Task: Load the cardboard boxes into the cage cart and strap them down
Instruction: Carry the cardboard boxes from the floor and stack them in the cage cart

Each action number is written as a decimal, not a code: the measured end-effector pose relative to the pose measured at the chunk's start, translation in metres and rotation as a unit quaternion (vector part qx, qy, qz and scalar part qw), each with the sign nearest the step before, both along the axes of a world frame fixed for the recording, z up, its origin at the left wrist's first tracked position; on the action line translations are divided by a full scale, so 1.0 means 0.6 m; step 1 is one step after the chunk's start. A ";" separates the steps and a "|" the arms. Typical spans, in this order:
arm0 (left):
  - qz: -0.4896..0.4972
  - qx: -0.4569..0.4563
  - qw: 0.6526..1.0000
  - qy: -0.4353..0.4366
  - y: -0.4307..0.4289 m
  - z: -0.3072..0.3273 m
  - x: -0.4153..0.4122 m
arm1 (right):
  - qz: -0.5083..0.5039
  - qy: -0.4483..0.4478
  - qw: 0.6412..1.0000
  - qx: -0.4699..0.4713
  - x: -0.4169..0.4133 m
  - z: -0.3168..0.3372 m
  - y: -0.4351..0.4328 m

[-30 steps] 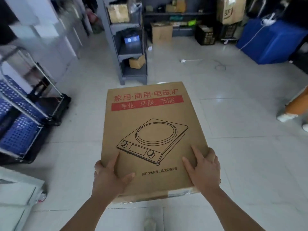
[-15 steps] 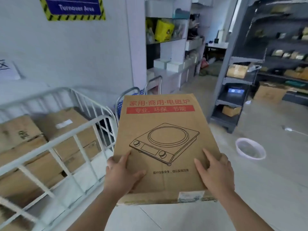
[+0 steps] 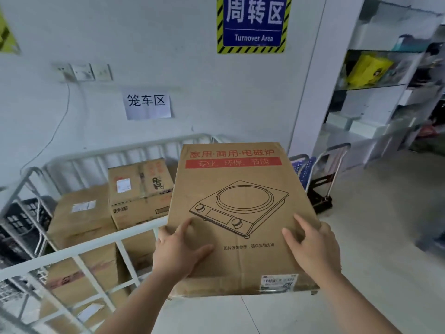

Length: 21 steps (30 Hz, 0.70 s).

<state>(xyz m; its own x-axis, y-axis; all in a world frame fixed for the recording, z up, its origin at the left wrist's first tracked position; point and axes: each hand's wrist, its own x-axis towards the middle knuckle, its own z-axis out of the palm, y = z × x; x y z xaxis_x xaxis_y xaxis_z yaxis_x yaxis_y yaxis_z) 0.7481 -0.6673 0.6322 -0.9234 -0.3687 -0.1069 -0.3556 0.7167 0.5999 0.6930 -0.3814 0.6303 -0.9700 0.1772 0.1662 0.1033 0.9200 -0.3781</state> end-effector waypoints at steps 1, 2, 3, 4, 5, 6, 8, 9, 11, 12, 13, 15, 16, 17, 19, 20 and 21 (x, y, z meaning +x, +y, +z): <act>0.011 -0.004 1.000 -0.002 -0.023 0.002 -0.008 | 0.011 -0.003 1.000 -0.004 -0.020 -0.002 -0.024; 0.022 -0.005 1.000 -0.006 -0.044 0.003 -0.016 | 0.021 -0.006 1.000 -0.008 -0.039 -0.004 -0.047; 0.032 -0.005 0.999 -0.008 -0.063 0.003 -0.025 | 0.031 -0.009 0.999 -0.011 -0.058 -0.006 -0.068; 0.042 -0.006 0.999 -0.010 -0.080 0.003 -0.033 | 0.041 -0.011 0.999 -0.010 -0.077 -0.008 -0.088; 0.051 -0.008 0.999 -0.013 -0.095 0.002 -0.042 | 0.051 -0.012 0.999 -0.007 -0.095 -0.009 -0.107; 0.061 -0.009 0.998 -0.017 -0.108 0.002 -0.051 | 0.061 -0.014 0.998 -0.003 -0.114 -0.011 -0.124; 0.081 -0.010 0.996 -0.023 -0.133 -0.003 -0.071 | 0.084 -0.017 0.996 0.004 -0.153 -0.014 -0.156; 0.090 -0.009 0.996 -0.026 -0.144 -0.005 -0.083 | 0.095 -0.019 0.995 0.006 -0.172 -0.016 -0.171; 0.108 -0.007 0.994 -0.033 -0.167 -0.012 -0.110 | 0.114 -0.027 0.993 0.006 -0.214 -0.022 -0.198; 0.119 -0.008 0.992 -0.037 -0.177 -0.015 -0.125 | 0.124 -0.032 0.992 0.003 -0.237 -0.024 -0.212; 0.130 -0.011 0.991 -0.040 -0.187 -0.017 -0.141 | 0.135 -0.038 0.990 -0.001 -0.262 -0.026 -0.224; 0.150 -0.019 0.987 -0.046 -0.205 -0.021 -0.178 | 0.155 -0.044 0.987 -0.002 -0.316 -0.029 -0.250; 0.158 -0.020 0.986 -0.048 -0.213 -0.021 -0.198 | 0.165 -0.045 0.985 0.001 -0.344 -0.030 -0.261; 0.166 -0.019 0.985 -0.047 -0.220 -0.020 -0.220 | 0.173 -0.046 0.984 0.003 -0.373 -0.028 -0.271; 0.179 -0.018 0.983 -0.045 -0.233 -0.017 -0.267 | 0.185 -0.048 0.982 0.002 -0.431 -0.024 -0.287; 0.185 -0.019 0.981 -0.046 -0.238 -0.015 -0.291 | 0.191 -0.048 0.980 0.002 -0.460 -0.023 -0.294; 0.192 -0.019 0.980 -0.046 -0.243 -0.013 -0.315 | 0.199 -0.046 0.979 0.001 -0.489 -0.022 -0.301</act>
